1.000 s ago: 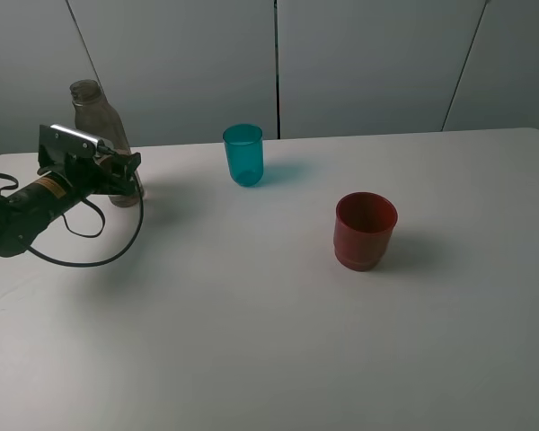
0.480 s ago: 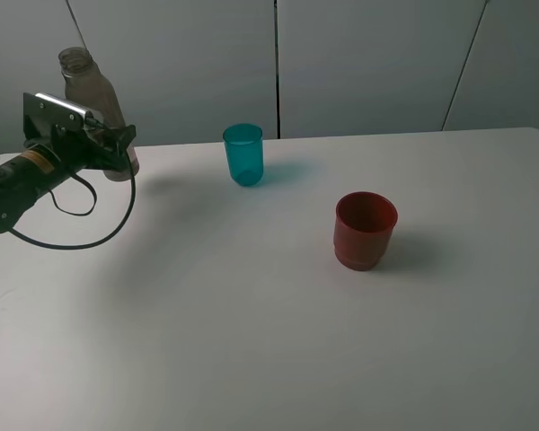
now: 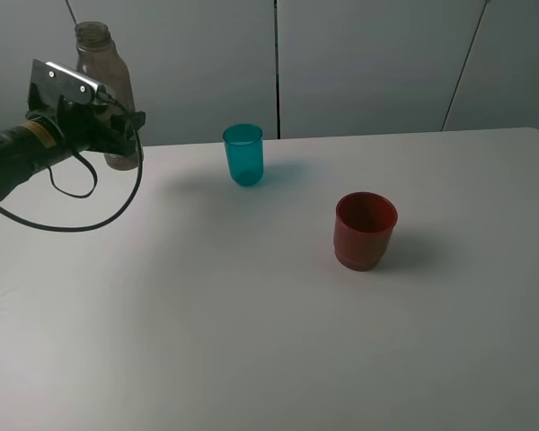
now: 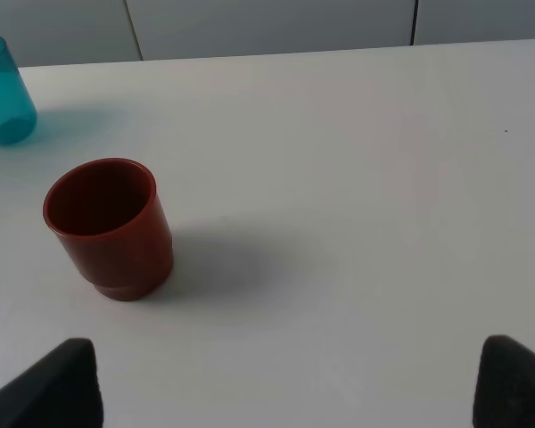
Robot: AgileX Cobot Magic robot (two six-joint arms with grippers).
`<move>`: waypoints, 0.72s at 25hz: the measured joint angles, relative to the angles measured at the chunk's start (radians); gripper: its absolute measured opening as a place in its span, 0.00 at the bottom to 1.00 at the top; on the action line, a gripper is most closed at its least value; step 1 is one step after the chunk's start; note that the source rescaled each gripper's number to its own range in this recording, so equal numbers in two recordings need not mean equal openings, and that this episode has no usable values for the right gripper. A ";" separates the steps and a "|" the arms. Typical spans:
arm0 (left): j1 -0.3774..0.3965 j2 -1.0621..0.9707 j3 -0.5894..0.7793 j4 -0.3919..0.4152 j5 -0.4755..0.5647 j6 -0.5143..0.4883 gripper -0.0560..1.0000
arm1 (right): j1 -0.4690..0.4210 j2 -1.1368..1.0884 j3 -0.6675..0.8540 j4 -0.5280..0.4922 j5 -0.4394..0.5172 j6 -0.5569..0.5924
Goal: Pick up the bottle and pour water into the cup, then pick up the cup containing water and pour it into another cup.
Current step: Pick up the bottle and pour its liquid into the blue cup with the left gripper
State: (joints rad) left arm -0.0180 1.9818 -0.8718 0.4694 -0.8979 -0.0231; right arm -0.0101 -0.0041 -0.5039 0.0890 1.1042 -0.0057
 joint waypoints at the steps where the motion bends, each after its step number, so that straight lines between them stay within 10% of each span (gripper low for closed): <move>1: -0.007 -0.007 0.000 0.000 0.025 0.000 0.11 | 0.000 0.000 0.000 0.000 0.000 0.000; 18: -0.133 -0.043 -0.068 -0.142 0.287 0.278 0.09 | 0.000 0.000 0.000 0.000 0.000 0.006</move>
State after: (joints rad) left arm -0.1507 1.9388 -0.9393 0.3277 -0.6112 0.2550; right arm -0.0101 -0.0041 -0.5039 0.0890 1.1042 0.0000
